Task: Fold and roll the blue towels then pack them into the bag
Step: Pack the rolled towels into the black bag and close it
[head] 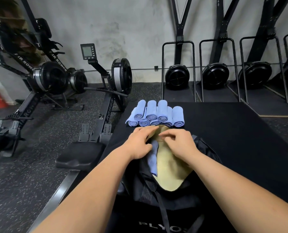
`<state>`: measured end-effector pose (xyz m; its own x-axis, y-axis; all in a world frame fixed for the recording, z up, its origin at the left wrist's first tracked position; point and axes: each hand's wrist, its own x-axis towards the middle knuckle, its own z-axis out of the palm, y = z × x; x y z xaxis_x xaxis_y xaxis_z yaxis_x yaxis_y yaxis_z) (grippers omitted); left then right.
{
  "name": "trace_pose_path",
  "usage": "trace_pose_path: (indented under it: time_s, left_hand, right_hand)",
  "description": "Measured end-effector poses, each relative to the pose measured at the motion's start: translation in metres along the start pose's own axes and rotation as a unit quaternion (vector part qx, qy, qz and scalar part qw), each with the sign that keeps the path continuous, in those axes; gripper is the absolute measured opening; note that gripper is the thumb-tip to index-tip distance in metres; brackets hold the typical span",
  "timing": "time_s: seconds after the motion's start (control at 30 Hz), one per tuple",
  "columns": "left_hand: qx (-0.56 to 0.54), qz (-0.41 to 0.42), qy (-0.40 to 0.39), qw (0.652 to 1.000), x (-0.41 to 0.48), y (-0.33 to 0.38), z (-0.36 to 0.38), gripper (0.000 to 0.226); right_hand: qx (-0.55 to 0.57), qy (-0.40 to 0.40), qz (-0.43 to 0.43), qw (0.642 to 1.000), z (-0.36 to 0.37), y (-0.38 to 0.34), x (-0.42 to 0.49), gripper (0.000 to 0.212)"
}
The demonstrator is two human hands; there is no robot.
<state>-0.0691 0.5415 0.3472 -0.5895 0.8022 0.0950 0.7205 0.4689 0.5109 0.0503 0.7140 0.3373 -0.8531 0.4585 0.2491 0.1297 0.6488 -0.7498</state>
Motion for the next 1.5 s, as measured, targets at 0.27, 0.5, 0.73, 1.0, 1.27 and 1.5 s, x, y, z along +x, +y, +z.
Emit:
trace_pose_path:
  time_s: [0.27,0.5,0.73,1.0,1.27,1.5]
  left_hand:
    - [0.043,0.061,0.033,0.997,0.027,-0.003,0.02,0.072]
    - [0.041,0.091,0.044,0.994,0.028,-0.023,0.067,0.05]
    - [0.031,0.079,0.063,0.994,0.027,-0.028,0.086,0.046]
    - [0.029,0.063,0.071,0.995,0.028,-0.032,0.098,0.048]
    - [0.017,0.054,0.076,0.995,0.029,-0.033,0.101,0.049]
    - [0.018,0.052,0.08,0.995,0.028,-0.034,0.102,0.05]
  right_hand:
    - [0.017,0.124,0.098,0.987,-0.039,0.026,0.047,0.025]
    - [-0.069,0.043,0.149,0.985,-0.042,0.075,0.085,0.035]
    - [-0.116,-0.001,0.157,0.981,-0.027,0.113,0.13,0.048]
    - [-0.097,-0.056,0.185,0.976,0.007,0.145,0.192,0.05]
    - [-0.083,-0.01,0.22,0.972,0.034,0.153,0.208,0.044]
    - [0.01,0.096,0.229,0.969,0.022,0.141,0.186,0.035]
